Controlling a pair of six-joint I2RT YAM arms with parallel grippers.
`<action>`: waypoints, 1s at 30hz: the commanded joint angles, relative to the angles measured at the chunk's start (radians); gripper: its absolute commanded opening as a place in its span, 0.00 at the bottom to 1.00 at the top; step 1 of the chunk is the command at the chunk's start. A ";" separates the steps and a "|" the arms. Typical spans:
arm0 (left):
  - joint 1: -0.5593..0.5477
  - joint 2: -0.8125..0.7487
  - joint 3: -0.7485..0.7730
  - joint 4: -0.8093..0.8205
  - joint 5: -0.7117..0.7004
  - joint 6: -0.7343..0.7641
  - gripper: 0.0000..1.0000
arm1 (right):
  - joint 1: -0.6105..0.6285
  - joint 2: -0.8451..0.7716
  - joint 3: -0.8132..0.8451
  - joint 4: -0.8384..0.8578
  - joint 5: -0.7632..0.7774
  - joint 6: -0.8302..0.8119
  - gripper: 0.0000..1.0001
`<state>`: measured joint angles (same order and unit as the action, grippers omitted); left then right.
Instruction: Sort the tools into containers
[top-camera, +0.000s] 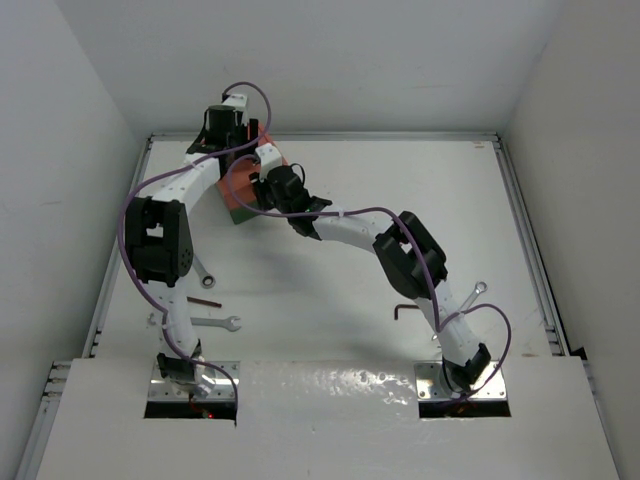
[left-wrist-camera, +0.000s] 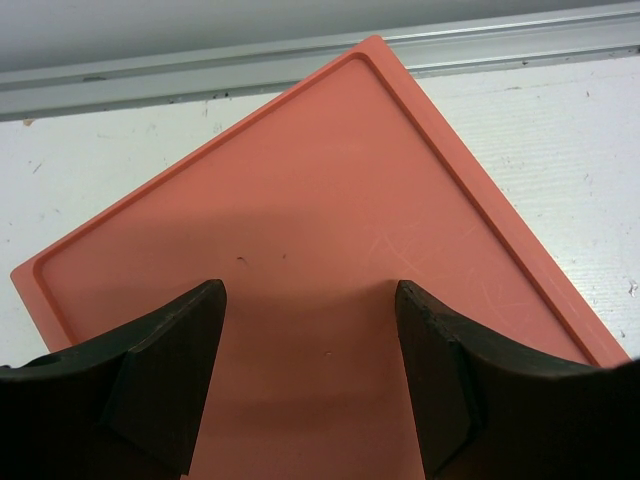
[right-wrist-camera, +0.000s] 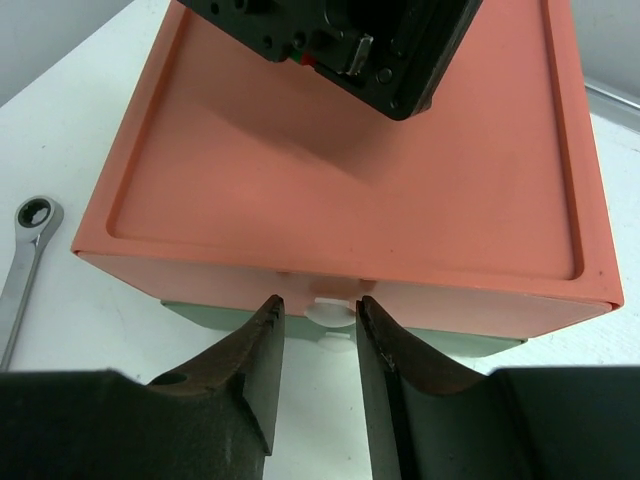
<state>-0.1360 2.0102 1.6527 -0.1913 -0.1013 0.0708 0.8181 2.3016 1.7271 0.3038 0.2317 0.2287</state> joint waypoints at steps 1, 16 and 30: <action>-0.010 0.028 -0.054 -0.157 -0.006 0.018 0.66 | 0.004 -0.019 0.046 0.047 -0.003 -0.002 0.35; -0.016 0.025 -0.056 -0.154 -0.009 0.021 0.66 | 0.004 0.013 0.063 -0.011 0.014 0.006 0.35; -0.019 0.035 -0.051 -0.160 -0.012 0.020 0.66 | 0.003 0.039 0.103 -0.028 0.031 -0.003 0.34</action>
<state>-0.1421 2.0087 1.6485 -0.1860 -0.1131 0.0704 0.8188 2.3302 1.7729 0.2497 0.2512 0.2344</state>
